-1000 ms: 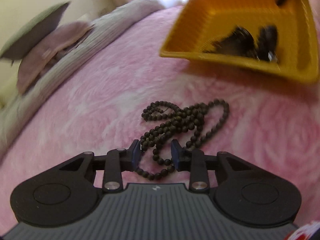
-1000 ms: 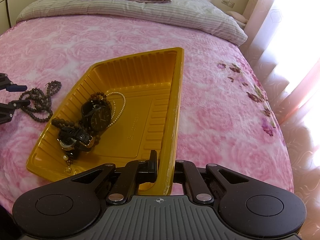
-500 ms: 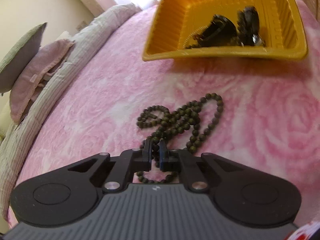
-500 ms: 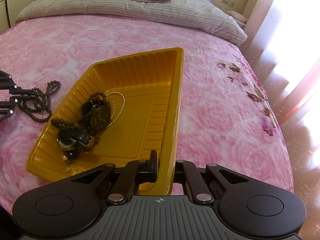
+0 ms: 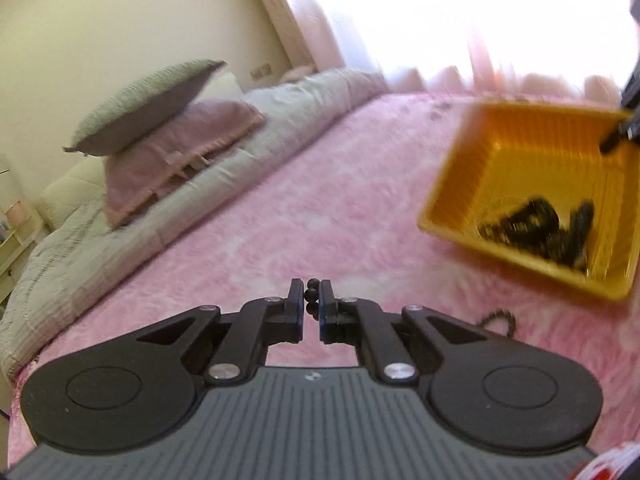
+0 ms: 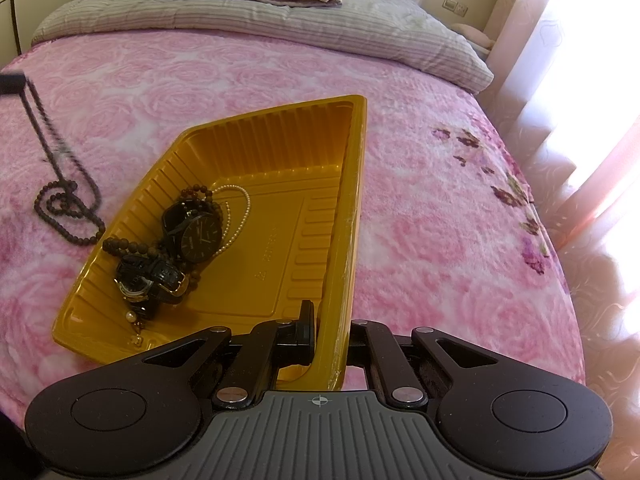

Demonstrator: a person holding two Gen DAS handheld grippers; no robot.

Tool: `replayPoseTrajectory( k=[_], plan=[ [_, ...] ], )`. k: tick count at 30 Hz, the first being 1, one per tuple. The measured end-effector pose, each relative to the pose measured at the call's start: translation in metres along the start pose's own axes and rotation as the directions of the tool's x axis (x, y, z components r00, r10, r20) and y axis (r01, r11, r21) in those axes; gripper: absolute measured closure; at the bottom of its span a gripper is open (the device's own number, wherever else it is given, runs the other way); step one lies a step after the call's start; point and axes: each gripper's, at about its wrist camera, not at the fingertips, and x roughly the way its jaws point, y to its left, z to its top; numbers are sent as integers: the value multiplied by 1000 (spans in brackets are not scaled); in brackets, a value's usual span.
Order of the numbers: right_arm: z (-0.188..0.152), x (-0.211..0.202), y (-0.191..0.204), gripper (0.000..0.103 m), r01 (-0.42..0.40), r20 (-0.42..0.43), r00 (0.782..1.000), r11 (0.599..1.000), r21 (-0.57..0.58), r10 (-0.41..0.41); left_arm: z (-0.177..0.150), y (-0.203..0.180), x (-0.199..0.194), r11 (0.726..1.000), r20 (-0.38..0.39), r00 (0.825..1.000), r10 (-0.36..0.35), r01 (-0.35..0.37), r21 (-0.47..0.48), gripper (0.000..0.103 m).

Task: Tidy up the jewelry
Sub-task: 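Lift the dark bead necklace high with the left gripper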

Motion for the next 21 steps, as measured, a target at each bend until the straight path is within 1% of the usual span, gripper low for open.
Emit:
replayPoseTrajectory(
  k=[4,8,12,21],
  plan=[
    [0,-1,0,97,3,1,1000,1000,-4,-3,17,19,-19,1000,39,999,22,-22,-11,97],
    [1,-2,2,97,6,3,1000,1000,-7,-6,28,34,-30,999,56,998,40,-39,-25,97],
    [1,-2,2,97,8,4,1000,1000,-8,-8,33,41,-31,998,49,997,53,-51,-26,97],
    [1,-2,2,97,8,4,1000,1000,-7,-8,31,41,-29,998,17,999,32,-31,-49,97]
  ],
)
